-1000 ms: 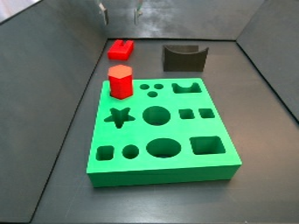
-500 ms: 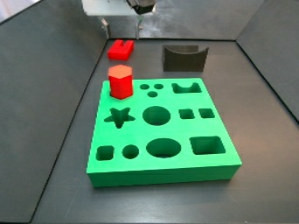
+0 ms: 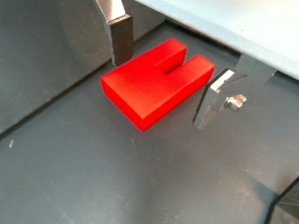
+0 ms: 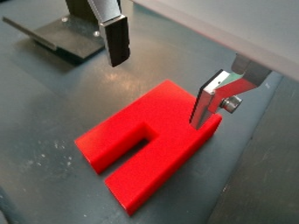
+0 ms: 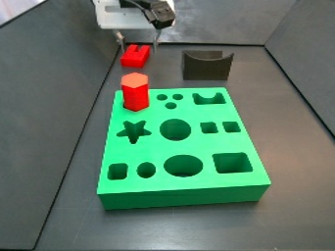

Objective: Pick up the double-square object. Move up. Place the double-square object on the fixture. Regrasp the double-square object. Move to above the board. Insert the double-square object.
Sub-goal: Pick up the double-square object.

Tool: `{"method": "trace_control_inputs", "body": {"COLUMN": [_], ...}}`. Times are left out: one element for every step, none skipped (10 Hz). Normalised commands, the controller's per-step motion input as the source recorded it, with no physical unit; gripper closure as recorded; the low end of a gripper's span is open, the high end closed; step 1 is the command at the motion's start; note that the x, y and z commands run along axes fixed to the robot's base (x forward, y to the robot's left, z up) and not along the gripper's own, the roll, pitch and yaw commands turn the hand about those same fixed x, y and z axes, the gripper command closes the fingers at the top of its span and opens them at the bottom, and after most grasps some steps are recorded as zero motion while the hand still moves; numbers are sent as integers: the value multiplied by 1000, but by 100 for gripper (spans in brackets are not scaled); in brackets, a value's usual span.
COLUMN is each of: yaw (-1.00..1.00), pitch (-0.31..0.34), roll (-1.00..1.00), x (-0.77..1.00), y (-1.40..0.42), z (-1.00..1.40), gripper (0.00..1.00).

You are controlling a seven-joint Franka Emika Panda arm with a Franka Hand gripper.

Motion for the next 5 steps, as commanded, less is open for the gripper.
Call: {"method": "trace_control_inputs", "body": {"yaw": [0, 0, -20, -14, -23], "pitch": [-114, -131, -131, -124, -120], "roll": [267, 249, 249, 264, 267], "x": [-491, -623, -429, -346, -351], "y": [37, 46, 0, 0, 0], "z": [-743, -706, -726, -740, -743], "gripper": [0, 0, 0, 0, 0]}}
